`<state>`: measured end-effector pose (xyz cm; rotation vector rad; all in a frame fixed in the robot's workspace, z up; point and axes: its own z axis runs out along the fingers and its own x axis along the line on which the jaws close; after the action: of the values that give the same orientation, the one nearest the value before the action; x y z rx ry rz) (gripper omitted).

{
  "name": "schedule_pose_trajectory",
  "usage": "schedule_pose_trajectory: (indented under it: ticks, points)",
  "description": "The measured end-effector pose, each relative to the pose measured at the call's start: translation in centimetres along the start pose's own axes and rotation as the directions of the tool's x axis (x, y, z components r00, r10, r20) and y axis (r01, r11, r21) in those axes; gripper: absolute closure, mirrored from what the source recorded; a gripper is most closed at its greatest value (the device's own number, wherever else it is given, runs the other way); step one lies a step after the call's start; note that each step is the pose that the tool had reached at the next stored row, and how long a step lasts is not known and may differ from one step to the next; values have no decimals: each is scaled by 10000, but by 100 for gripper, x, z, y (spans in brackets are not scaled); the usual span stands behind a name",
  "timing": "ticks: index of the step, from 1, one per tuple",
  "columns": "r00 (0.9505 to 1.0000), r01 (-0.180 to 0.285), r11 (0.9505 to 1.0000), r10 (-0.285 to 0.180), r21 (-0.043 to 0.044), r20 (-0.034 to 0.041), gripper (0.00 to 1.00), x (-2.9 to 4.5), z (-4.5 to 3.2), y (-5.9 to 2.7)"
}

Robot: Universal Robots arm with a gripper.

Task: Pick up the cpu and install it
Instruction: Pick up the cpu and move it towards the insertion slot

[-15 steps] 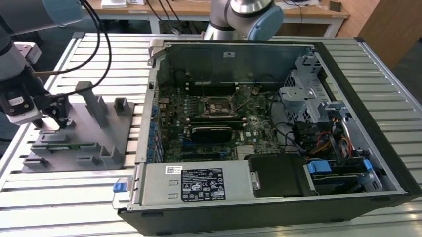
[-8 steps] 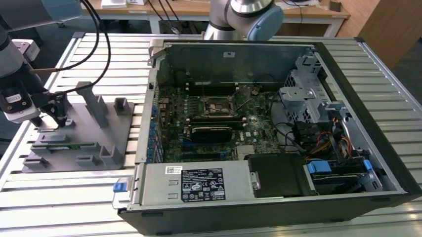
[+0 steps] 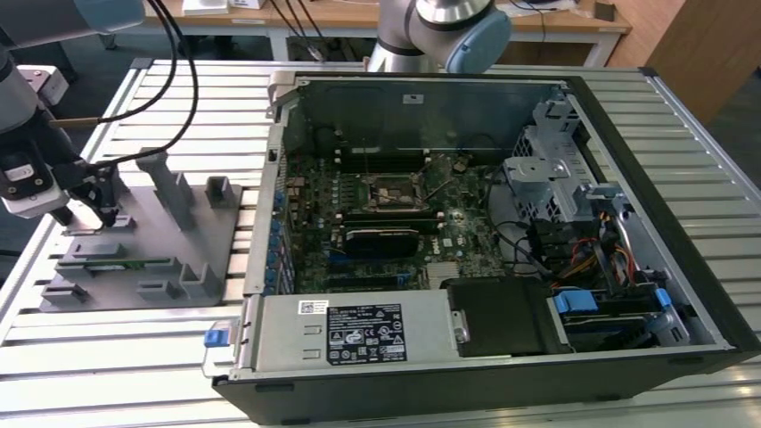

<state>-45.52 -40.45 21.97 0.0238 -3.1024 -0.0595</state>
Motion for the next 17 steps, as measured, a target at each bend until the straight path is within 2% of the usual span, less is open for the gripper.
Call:
schedule_pose_trajectory:
  ticks: [17]
  points:
    - [10000,0,10000,0,0,1,46,7,-180,7]
